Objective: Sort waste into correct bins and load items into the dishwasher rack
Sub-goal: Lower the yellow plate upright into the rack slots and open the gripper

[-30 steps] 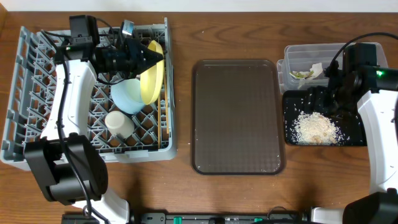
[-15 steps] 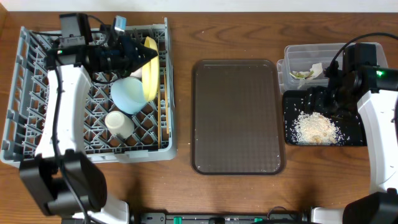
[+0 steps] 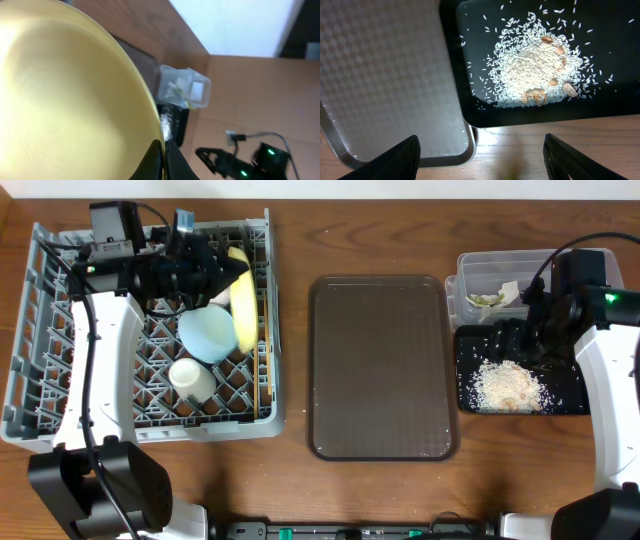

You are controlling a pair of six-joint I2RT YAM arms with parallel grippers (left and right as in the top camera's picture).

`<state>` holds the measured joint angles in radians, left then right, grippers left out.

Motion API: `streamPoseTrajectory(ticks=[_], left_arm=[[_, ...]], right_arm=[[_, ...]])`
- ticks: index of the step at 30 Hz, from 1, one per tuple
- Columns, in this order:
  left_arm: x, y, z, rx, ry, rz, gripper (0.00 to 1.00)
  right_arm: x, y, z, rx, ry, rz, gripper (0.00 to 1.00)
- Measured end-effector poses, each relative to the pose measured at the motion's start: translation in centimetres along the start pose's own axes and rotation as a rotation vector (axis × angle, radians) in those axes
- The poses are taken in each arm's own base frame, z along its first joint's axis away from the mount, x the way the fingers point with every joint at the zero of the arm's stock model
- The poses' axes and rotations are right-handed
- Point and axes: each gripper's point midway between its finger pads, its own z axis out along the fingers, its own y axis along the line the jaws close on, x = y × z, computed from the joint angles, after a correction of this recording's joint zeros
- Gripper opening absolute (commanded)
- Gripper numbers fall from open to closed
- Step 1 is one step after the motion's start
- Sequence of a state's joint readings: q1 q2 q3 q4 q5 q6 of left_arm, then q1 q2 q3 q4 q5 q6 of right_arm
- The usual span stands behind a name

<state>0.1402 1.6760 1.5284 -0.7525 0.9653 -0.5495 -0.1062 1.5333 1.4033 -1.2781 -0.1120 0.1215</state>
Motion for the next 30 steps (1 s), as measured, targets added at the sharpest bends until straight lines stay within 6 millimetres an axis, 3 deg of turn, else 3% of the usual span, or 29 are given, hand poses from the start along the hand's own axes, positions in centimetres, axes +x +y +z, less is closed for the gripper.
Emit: streamPoseTrajectory(ticks=[3,7,15,21,30], left_arm=[[0.0,1.3,0.5,-0.033,-0.001,-0.022,0.06],[0.0,1.5,1.0,-0.028,0.012,-0.007,0.06],[-0.3,0.7,1.4,0.038,0.017,0.047,0.06],[-0.7,-0.9,1.1,0.126,0.021,0.099,0.06],[0.0,-1.7,1.0,0.171,0.063,0.028,0.06]], right_arm=[[0.0,0.0,0.0,0.0,0.0,0.0,0.77],[0.0,0.0,0.0,0.0,0.0,0.0,0.77],[0.0,0.0,0.0,0.0,0.0,0.0,0.77],[0.0,0.0,0.0,0.0,0.0,0.0,0.77],[0.0,0.0,0.0,0.0,0.0,0.0,0.77]])
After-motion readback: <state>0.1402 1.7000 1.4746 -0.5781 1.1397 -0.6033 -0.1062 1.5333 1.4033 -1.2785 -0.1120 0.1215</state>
